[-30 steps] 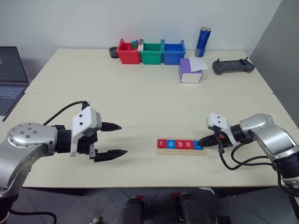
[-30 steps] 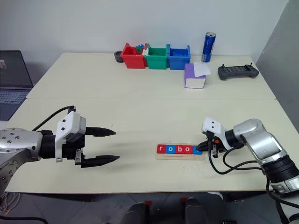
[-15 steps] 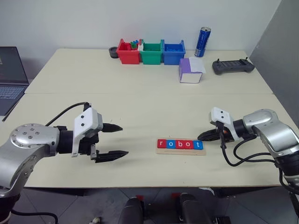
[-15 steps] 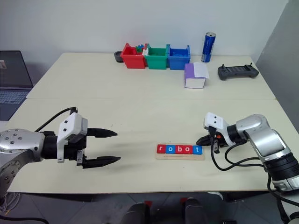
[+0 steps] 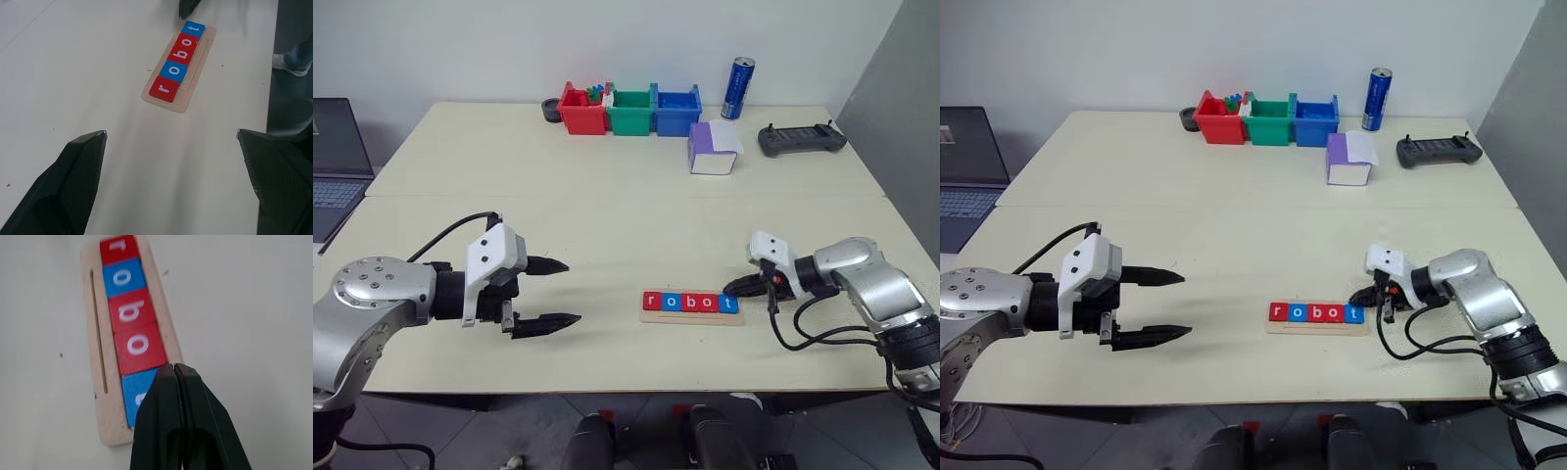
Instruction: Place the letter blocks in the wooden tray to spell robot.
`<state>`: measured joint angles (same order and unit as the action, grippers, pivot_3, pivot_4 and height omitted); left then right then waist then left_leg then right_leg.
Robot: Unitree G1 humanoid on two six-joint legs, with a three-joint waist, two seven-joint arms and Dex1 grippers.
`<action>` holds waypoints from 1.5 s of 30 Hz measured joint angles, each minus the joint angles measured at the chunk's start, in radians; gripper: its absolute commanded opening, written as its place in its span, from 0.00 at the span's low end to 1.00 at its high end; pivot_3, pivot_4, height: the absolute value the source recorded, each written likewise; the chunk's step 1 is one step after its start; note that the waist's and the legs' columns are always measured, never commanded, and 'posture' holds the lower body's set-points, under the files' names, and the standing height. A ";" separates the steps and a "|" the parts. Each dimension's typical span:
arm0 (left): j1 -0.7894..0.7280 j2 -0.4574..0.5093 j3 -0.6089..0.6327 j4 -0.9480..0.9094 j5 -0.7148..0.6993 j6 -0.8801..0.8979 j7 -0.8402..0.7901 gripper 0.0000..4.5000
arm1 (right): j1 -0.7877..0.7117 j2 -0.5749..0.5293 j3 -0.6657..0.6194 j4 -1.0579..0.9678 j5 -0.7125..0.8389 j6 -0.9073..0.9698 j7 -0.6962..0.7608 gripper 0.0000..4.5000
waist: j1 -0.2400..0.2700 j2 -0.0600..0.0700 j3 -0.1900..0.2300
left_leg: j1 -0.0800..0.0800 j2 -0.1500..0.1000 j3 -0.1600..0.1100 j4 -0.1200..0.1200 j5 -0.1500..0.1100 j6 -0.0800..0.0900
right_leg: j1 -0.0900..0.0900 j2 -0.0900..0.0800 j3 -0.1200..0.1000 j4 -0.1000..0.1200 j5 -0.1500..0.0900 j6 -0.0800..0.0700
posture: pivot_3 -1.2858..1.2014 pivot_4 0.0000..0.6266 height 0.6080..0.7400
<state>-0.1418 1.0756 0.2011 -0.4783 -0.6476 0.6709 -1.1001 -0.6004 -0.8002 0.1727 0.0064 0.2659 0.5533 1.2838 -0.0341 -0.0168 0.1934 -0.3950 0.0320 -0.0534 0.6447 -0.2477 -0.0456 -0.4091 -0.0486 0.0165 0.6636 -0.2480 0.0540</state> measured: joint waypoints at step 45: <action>0.176 -0.069 0.248 0.035 -0.147 0.084 0.009 1.00 | 0.421 -0.285 -0.481 0.042 0.239 -0.130 0.169 1.00 | 0.002 -0.001 0.000 | 0.002 0.000 0.002 0.000 0.000 0.000 | 0.003 -0.001 0.000 -0.001 -0.001 0.001 | 0.52 0.24 1.00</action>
<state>0.0337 1.0063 0.4494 -0.4435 -0.7943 0.7553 -1.0914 -0.1790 -1.0852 -0.3086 0.0488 0.5050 0.4232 1.4529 -0.0322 -0.0173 0.1929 -0.3925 0.0323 -0.0518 0.6449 -0.2478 -0.0455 -0.4064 -0.0491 0.0170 0.6629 -0.2485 0.0553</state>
